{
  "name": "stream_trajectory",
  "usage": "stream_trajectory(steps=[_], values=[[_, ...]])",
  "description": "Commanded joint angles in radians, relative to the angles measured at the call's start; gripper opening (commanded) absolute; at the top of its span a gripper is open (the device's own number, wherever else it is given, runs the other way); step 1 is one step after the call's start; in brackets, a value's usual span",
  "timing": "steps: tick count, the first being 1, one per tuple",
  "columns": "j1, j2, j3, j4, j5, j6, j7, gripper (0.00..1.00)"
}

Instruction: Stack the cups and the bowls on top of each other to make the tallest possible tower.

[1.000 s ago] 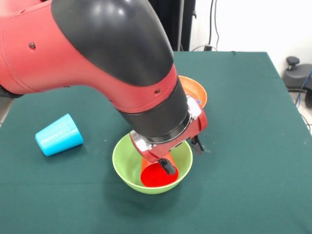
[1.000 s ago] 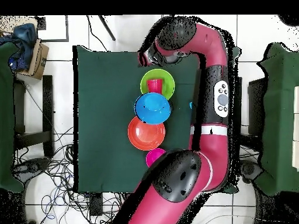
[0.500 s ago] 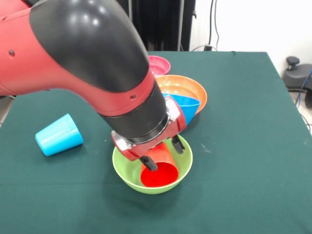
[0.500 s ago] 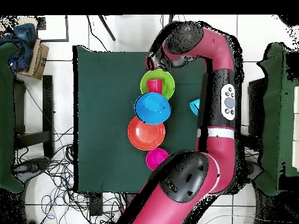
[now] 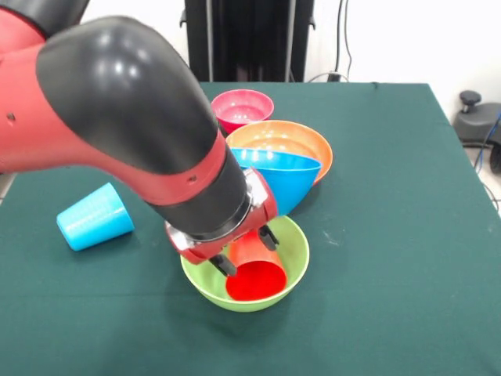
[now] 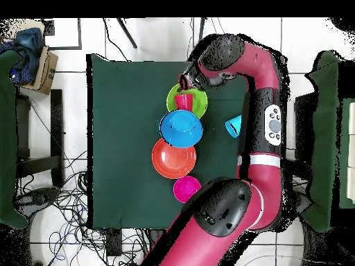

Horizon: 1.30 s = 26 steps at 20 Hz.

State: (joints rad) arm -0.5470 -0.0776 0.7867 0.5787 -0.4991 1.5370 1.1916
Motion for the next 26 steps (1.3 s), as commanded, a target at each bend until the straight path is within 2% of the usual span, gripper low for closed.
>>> stream_trajectory(steps=[1, 10, 12, 17, 20, 24, 26], values=[[0.037, 0.056, -0.046, 0.019, -0.066, -0.022, -0.186, 1.00], [0.057, 0.092, -0.026, -0.059, -0.089, 0.034, -0.200, 1.00], [0.058, 0.099, -0.023, -0.067, -0.093, 0.035, -0.213, 1.00], [0.062, 0.134, -0.005, -0.094, -0.096, 0.111, -0.277, 1.00], [0.064, 0.150, -0.008, -0.102, -0.105, 0.102, -0.292, 1.00], [0.071, 0.171, -0.006, -0.134, -0.127, 0.179, -0.329, 1.00], [0.076, 0.176, -0.010, -0.147, -0.142, 0.259, -0.353, 1.00]])
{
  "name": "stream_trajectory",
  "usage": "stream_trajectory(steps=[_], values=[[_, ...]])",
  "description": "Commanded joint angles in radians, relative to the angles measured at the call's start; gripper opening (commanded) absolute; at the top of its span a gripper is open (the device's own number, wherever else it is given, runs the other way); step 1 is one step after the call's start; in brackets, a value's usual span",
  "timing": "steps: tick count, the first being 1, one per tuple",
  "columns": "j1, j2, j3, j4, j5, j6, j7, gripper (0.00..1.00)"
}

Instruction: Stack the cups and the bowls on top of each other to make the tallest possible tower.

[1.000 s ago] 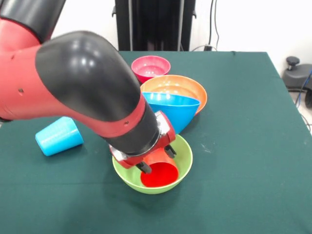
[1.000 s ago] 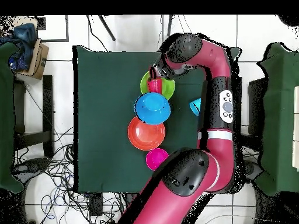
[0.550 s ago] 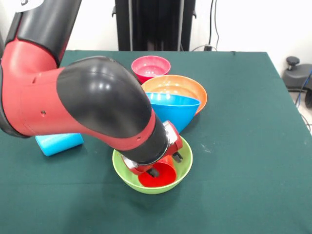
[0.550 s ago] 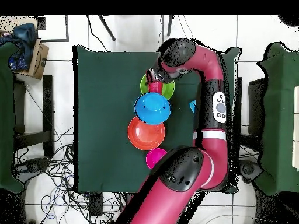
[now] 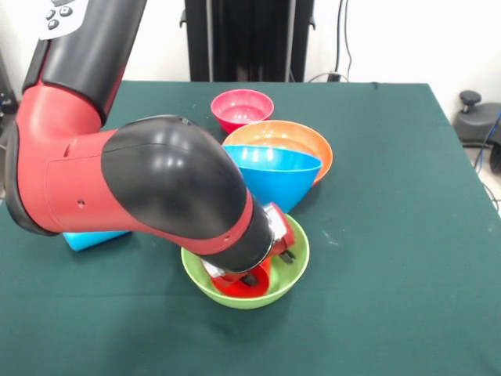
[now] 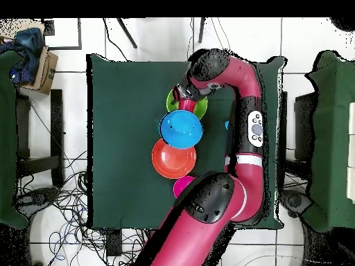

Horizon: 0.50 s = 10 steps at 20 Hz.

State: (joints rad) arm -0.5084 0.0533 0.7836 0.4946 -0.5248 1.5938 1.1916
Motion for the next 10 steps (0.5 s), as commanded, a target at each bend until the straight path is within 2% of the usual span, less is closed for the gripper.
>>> stream_trajectory(steps=[1, 4, 5, 10], values=[[0.033, 0.042, -0.018, -0.045, -0.112, 0.227, -0.367, 1.00], [0.022, 0.035, -0.036, -0.007, -0.100, 0.269, -0.367, 1.00], [0.019, 0.030, -0.046, 0.007, -0.107, 0.305, -0.361, 0.00], [-0.001, 0.014, -0.073, 0.064, -0.101, 0.325, -0.370, 0.00]])
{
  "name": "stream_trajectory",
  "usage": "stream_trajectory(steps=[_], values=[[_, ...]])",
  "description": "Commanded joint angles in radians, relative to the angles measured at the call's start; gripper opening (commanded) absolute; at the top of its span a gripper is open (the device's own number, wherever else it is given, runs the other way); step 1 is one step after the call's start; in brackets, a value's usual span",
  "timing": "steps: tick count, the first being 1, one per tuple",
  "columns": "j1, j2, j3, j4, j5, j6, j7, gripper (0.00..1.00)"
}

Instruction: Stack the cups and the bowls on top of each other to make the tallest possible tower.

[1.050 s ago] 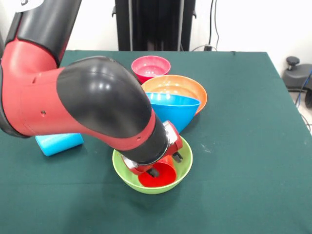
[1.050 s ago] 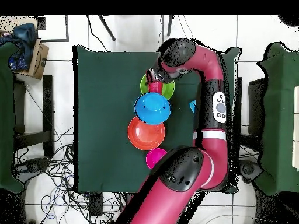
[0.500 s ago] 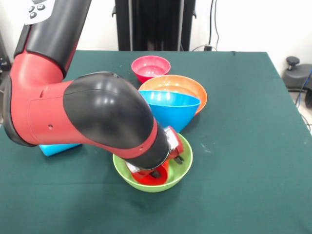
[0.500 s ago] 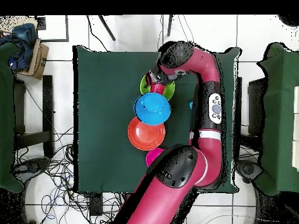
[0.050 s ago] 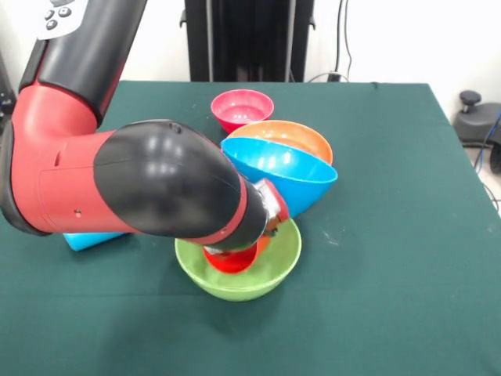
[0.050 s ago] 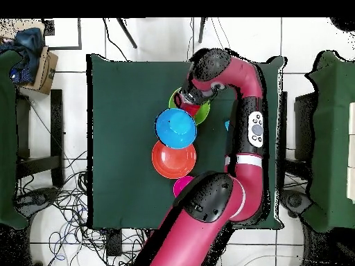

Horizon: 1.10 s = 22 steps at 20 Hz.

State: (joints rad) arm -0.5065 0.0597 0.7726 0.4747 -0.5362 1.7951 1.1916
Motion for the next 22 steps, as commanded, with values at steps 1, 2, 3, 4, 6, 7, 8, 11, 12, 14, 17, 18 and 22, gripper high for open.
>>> stream_trajectory(steps=[1, 2, 3, 4, 6, 7, 8, 11, 12, 14, 17, 18, 22], values=[[-0.007, 0.008, -0.058, 0.085, -0.088, 0.139, -0.389, 0.00], [-0.008, 0.009, -0.056, 0.082, -0.093, 0.151, -0.412, 0.00], [-0.011, 0.008, -0.054, 0.087, -0.092, 0.158, -0.433, 0.00], [-0.012, 0.006, -0.054, 0.089, -0.093, 0.159, -0.435, 0.00], [-0.017, -0.004, -0.054, 0.102, -0.083, 0.160, -0.429, 0.00], [-0.015, -0.012, -0.049, 0.101, -0.079, 0.169, -0.428, 0.00], [-0.019, -0.019, -0.049, 0.109, -0.075, 0.168, -0.426, 0.00], [-0.008, -0.040, -0.033, 0.083, -0.069, 0.184, -0.397, 0.00], [-0.010, -0.054, -0.033, 0.091, -0.060, 0.190, -0.387, 0.00], [-0.011, -0.086, -0.023, 0.094, -0.037, 0.246, -0.364, 0.00], [-0.011, -0.110, -0.004, 0.077, -0.022, 0.290, -0.344, 0.00], [-0.010, -0.111, 0.004, 0.062, -0.022, 0.294, -0.338, 0.00], [-0.012, -0.165, 0.015, 0.040, -0.031, 0.063, -0.309, 0.00]])
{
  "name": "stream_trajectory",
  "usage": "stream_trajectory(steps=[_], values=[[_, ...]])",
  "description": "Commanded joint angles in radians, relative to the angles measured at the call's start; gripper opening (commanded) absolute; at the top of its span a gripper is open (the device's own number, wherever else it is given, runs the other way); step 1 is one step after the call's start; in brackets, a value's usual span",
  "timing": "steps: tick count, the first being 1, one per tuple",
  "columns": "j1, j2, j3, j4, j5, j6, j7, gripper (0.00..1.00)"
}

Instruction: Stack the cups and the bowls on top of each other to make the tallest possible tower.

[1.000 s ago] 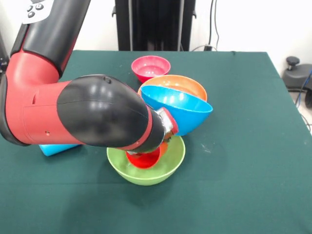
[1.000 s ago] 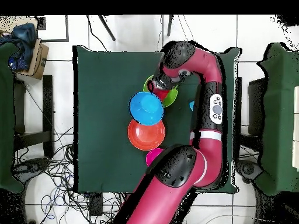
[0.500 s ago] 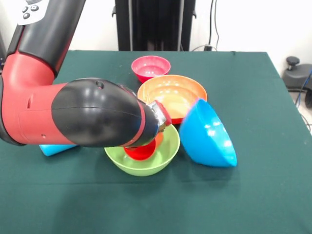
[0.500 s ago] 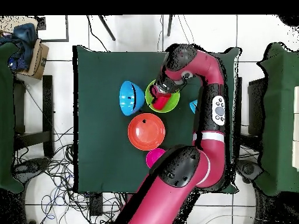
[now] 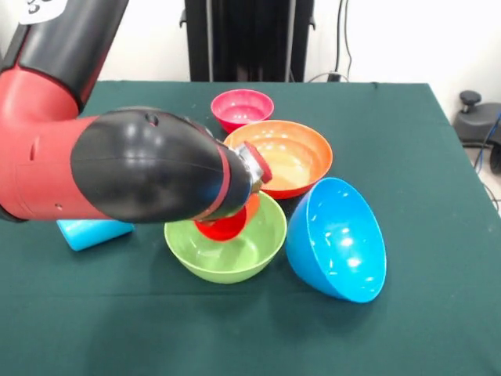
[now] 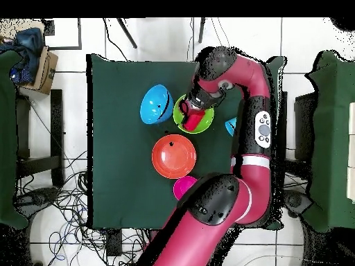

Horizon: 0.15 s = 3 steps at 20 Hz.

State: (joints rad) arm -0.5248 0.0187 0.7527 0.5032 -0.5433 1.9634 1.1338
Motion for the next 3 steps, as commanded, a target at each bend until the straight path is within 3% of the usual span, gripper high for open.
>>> stream_trajectory(steps=[1, 3], values=[[0.004, -0.137, 0.032, 0.016, -0.024, -0.168, -0.241, 0.00], [0.006, -0.150, 0.026, 0.014, -0.033, -0.206, -0.233, 0.00]])
